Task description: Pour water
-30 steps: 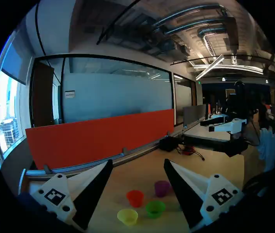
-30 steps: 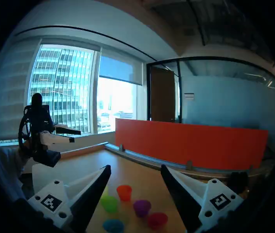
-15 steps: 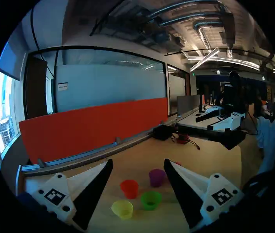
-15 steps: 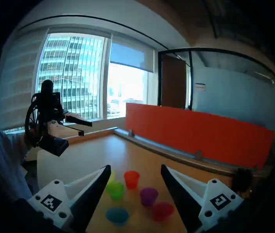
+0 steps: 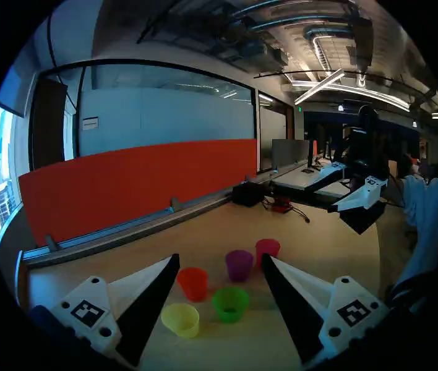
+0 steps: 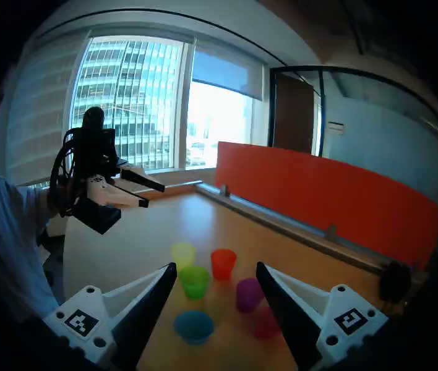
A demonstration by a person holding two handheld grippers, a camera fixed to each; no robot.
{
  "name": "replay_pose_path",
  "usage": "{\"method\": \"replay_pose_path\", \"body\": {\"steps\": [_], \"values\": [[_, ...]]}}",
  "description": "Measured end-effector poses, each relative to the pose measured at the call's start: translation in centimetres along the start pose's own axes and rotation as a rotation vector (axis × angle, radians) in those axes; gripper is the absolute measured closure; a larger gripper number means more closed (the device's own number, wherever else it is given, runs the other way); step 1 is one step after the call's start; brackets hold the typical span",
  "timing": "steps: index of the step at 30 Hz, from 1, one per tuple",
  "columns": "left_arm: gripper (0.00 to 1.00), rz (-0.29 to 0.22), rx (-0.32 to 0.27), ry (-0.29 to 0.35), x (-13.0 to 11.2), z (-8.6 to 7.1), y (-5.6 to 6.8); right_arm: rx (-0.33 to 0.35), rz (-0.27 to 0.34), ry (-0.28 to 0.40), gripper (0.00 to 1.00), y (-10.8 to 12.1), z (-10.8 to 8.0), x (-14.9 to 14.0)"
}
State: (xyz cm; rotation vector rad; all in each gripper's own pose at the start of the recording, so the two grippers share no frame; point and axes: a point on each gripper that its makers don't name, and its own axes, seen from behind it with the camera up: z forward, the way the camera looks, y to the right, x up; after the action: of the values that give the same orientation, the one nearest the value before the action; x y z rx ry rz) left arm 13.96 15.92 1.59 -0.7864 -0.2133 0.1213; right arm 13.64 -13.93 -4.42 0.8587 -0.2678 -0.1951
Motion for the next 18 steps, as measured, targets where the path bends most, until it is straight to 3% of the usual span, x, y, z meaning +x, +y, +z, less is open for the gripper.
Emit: {"method": "replay_pose_path", "body": {"steps": [18], "values": [[0.02, 0.031, -0.031, -0.087, -7.2, 3.2, 1.6, 0.051, -0.042, -0.11, 0.0, -2.0, 2.4, -8.1]]}}
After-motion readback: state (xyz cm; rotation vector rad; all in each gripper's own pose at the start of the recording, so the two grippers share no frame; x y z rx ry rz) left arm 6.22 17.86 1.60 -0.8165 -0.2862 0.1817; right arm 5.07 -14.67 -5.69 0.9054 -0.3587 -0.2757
